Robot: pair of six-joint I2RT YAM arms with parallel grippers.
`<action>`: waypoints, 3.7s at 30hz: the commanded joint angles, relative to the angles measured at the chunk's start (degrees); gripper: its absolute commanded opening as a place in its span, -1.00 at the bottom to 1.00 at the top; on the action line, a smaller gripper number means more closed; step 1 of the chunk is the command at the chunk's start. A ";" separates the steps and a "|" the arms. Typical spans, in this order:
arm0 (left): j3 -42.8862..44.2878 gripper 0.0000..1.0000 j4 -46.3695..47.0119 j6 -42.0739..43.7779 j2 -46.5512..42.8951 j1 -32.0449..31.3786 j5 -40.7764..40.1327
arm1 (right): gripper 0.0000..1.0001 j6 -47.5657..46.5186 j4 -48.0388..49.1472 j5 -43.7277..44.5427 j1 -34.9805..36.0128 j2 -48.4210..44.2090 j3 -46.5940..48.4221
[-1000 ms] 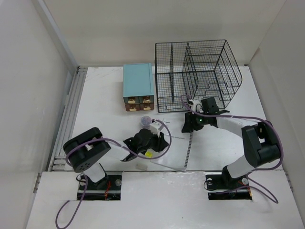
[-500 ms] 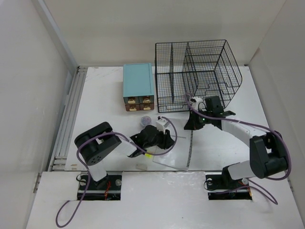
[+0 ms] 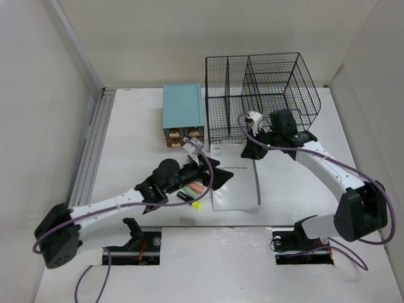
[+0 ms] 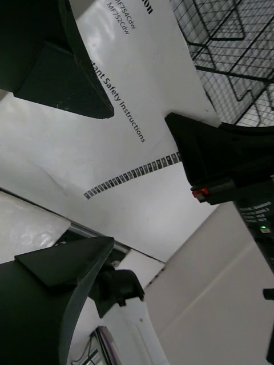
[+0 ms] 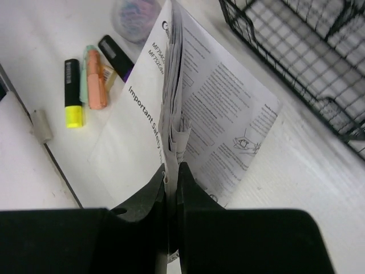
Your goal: Organize the desk
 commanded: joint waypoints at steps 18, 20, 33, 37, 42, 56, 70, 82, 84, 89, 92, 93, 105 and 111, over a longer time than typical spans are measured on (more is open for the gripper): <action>5.28 0.67 -22.91 1.13 -24.47 0.03 -8.84 | -1.00 -3.70 4.89 42.89 9.36 1.51 39.42; 5.28 0.67 -22.91 1.13 -24.47 0.03 -9.36 | -1.00 -2.55 8.83 50.53 9.88 2.84 40.05; 4.76 0.70 -22.91 0.60 -24.47 0.03 -9.89 | -1.00 -2.90 19.31 74.54 14.37 5.83 43.47; 4.76 0.70 -22.38 0.60 -24.47 0.03 -9.89 | -1.00 -3.95 19.31 76.21 14.98 4.70 45.32; 4.14 0.70 -21.85 0.60 -24.47 0.03 -9.89 | -1.00 -3.96 22.55 80.07 16.74 4.69 45.85; 3.09 0.70 -24.05 -0.54 -27.27 0.03 -11.48 | -1.00 -10.44 37.66 100.02 23.60 22.08 50.93; 1.42 0.70 -23.87 -1.07 -27.81 0.03 -12.00 | -1.00 -12.05 45.94 101.79 24.13 31.50 45.43; -0.25 0.72 -22.20 -1.60 -27.28 0.03 -12.53 | -0.85 -4.76 44.01 94.78 23.43 28.95 36.10; -0.25 0.72 -22.20 -1.60 -27.80 0.03 -13.05 | -0.71 -2.83 42.08 93.71 23.42 28.95 36.79; -0.78 0.72 -22.20 -2.13 -28.33 0.03 -13.58 | -0.40 0.26 38.21 91.08 22.19 29.48 38.11; -0.78 0.72 -22.20 -2.13 -28.33 0.03 -14.11 | -0.40 1.57 37.59 89.75 21.67 28.34 38.11; -0.78 0.72 -22.20 -2.13 -28.33 0.03 -14.11 | -0.49 1.58 37.59 88.36 20.97 28.33 38.11; -0.78 0.72 -25.10 -3.18 -31.15 0.03 -15.34 | -0.99 5.97 35.13 84.75 17.27 30.19 41.46; -0.78 0.72 -25.63 -3.18 -31.24 0.03 -15.96 | -0.23 6.68 29.17 82.46 17.80 25.18 38.91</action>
